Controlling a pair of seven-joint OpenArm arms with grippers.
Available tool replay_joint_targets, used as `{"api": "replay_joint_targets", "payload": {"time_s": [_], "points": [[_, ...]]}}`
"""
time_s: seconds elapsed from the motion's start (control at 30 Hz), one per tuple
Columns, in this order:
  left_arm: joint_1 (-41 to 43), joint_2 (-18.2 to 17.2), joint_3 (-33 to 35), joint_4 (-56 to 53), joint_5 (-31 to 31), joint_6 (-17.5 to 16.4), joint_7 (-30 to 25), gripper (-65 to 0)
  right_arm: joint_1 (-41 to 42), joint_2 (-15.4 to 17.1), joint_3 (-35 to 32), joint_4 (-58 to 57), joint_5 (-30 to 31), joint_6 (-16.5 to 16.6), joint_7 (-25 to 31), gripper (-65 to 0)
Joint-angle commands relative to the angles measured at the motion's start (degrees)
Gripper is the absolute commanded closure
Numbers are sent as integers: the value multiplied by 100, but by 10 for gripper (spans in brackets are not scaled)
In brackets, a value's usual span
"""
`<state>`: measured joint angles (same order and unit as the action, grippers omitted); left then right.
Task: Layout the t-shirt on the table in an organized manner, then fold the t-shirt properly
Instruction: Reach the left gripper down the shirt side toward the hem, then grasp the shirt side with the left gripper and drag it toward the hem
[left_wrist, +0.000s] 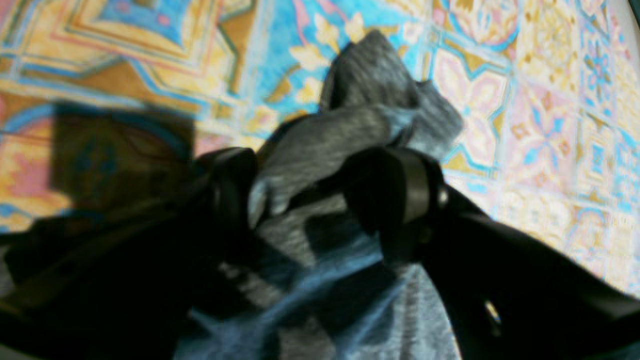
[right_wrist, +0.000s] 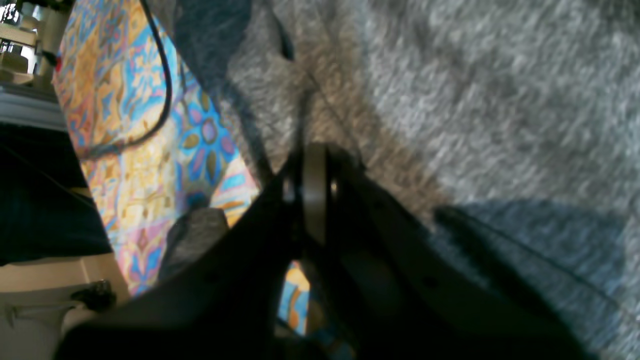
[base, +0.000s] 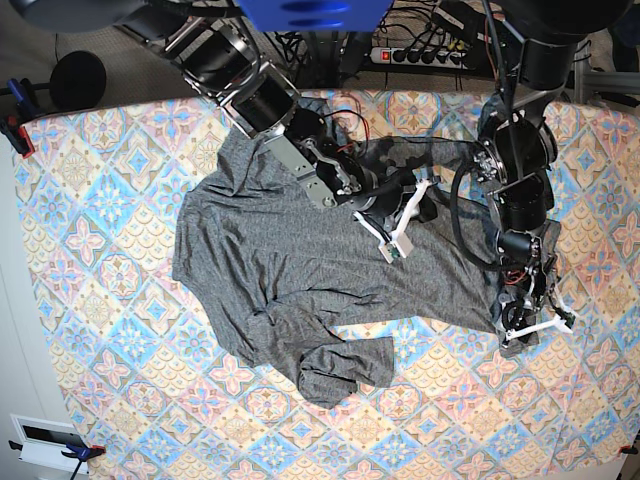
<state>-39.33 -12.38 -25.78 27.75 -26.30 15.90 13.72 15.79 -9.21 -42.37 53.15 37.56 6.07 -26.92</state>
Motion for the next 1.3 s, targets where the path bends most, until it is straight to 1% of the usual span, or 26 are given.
{"api": "replay_joint_targets", "payload": {"time_s": [0.0, 0.03, 0.07, 0.27, 0.3, 0.33, 0.4, 0.43, 0.53, 0.63, 0.7, 0.77, 0.83, 0.93, 0.97, 1.03, 1.13, 1.2, 1.27], "points": [[-98, -15, 15, 60, -2, -12, -13, -348, -115, 21, -58, -97, -226, -154, -794, -4], [-54, -15, 15, 60, -2, -12, 4, -328, -115, 21, -58, -97, -226, -154, -794, -4], [8, -6, 15, 60, -38, -12, 4, -294, -115, 21, -58, -97, -226, -154, -794, -4], [316, -41, 7, 60, -46, -12, 22, -39, -115, 21, -58, -97, -226, -154, -794, -4], [333, -59, 7, 60, -46, -12, 22, -11, -115, 21, -49, -97, -218, -154, -794, -4], [439, -138, 7, 60, -46, -12, 75, 0, -115, 21, -49, -97, -218, -154, -794, -4], [694, -261, -2, 227, -55, -21, 435, 0, -115, 21, -49, -97, -209, -154, -794, -4], [799, -261, -11, 482, -55, -21, 585, -2, -115, 21, -49, -97, -209, -154, -794, -4], [1599, -261, -11, 1678, -134, -21, 1015, -4, -115, 21, -49, -97, -200, -154, -794, -4], [2320, -278, -2, 2733, -556, -21, 1411, -3, -115, 21, -49, -97, -209, -154, -794, -4], [2610, -296, -2, 3181, -864, -21, 1622, -3, -115, 21, -49, -97, -200, -154, -794, -4], [2812, -331, -2, 3419, -1084, -21, 1815, -4, -115, 21, -49, -97, -200, -154, -803, -5], [2883, -445, -2, 3463, -1216, -21, 1965, -5, -115, 21, -49, -97, -200, -154, -803, -5], [3014, -507, -11, 3480, -1400, -21, 1991, -8, -115, 21, -49, -97, -200, -154, -803, -5], [3050, -524, -11, 3480, -1479, -21, 2009, -18, -115, 21, -49, -97, -200, -154, -803, -5], [3085, -639, -11, 3489, -1690, -21, 2026, -64, -115, 21, -49, -97, -209, -154, -803, -6], [3182, -656, -11, 3507, -2112, -21, 2079, -170, -115, 21, -49, -97, -209, -154, -803, -6], [3234, -779, -11, 3832, -2402, -21, 2334, -232, -115, 21, -40, -97, -200, -154, -803, -6], [3384, -841, -11, 4359, -2754, -21, 2694, -275, -115, 21, -40, -97, -200, -154, -803, -6]]}}
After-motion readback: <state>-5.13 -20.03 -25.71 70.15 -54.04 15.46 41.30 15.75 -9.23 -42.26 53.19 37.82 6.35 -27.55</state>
